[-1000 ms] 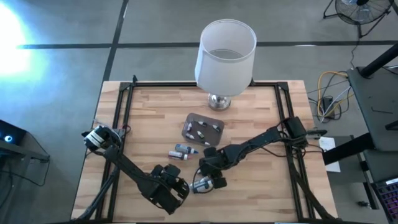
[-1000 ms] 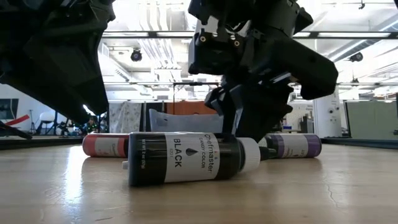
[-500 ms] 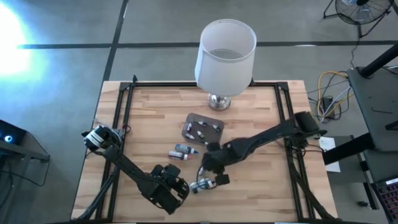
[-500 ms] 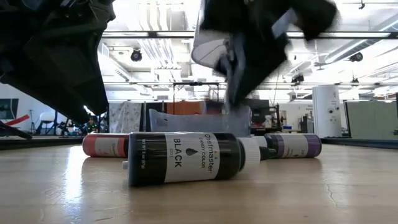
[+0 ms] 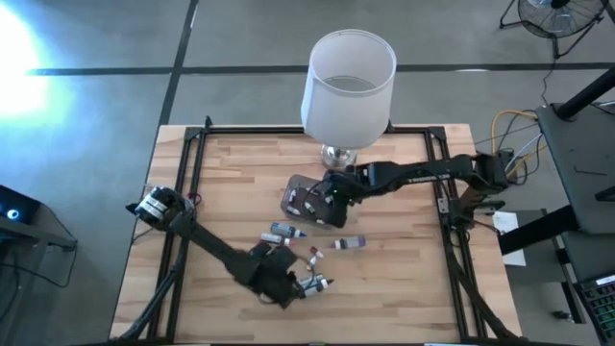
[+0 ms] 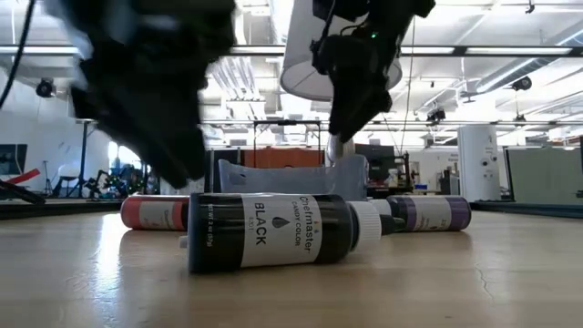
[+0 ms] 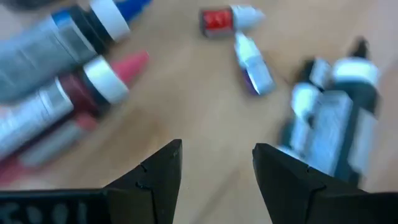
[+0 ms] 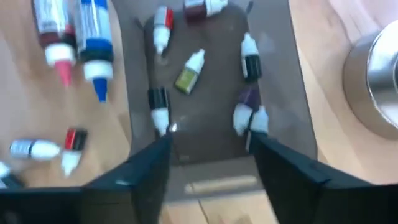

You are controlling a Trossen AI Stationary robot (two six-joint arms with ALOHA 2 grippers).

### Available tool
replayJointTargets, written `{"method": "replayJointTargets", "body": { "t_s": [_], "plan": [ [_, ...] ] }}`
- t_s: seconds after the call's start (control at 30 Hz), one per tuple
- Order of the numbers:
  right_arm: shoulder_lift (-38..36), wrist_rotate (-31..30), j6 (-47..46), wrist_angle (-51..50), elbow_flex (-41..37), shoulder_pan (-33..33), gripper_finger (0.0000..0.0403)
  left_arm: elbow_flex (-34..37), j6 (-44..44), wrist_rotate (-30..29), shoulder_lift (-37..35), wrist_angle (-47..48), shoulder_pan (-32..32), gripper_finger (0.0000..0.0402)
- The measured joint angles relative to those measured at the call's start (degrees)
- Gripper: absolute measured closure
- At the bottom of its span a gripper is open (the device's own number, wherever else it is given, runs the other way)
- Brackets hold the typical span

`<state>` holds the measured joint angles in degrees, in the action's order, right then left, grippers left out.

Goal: Pick & Place food coloring
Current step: Put the small violet food coloring into the black bin

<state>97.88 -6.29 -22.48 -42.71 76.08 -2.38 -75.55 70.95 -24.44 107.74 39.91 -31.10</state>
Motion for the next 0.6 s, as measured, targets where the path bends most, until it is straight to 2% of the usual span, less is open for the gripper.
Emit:
{"method": "replayJointTargets", "body": {
  "t_s": [0.07, 0.17, 0.27, 0.37, 0.43, 0.6],
  "plan": [
    [-1.65, -0.65, 0.53, -2.65, -0.07, 0.55, 0.0132, 0.0, -0.59, 0.99, 0.0, -0.03, 2.79, 0.0227],
    [-5.87, -5.14, -1.83, -6.92, -0.93, 3.27, 0.0095, 0.0, 0.58, 4.68, 0.0, -2.22, 7.75, 0.0227],
    [-9.54, -4.45, -8.15, -11.45, -2.96, 5.36, 0.0073, 0.02, 1.06, 10.6, 0.0, -7.36, 12.2, 0.0227],
    [-13.32, -3.93, -14.67, -12.64, -6.82, 6.93, 0.0064, -0.02, -0.49, 14.64, 0.48, -11.68, 14.76, 0.0227],
    [-16.45, -3.96, -18.28, -12.39, -9.8, 8.21, 0.0063, 0.03, -0.98, 16.61, 0.61, -10.85, 15.8, 0.0227],
    [-23.0, -4.25, -26.33, -10.91, -17.54, 10.98, 0.0072, 0.11, -0.18, 17.93, 0.61, -10.87, 16.35, 0.0227]
  ]
}}
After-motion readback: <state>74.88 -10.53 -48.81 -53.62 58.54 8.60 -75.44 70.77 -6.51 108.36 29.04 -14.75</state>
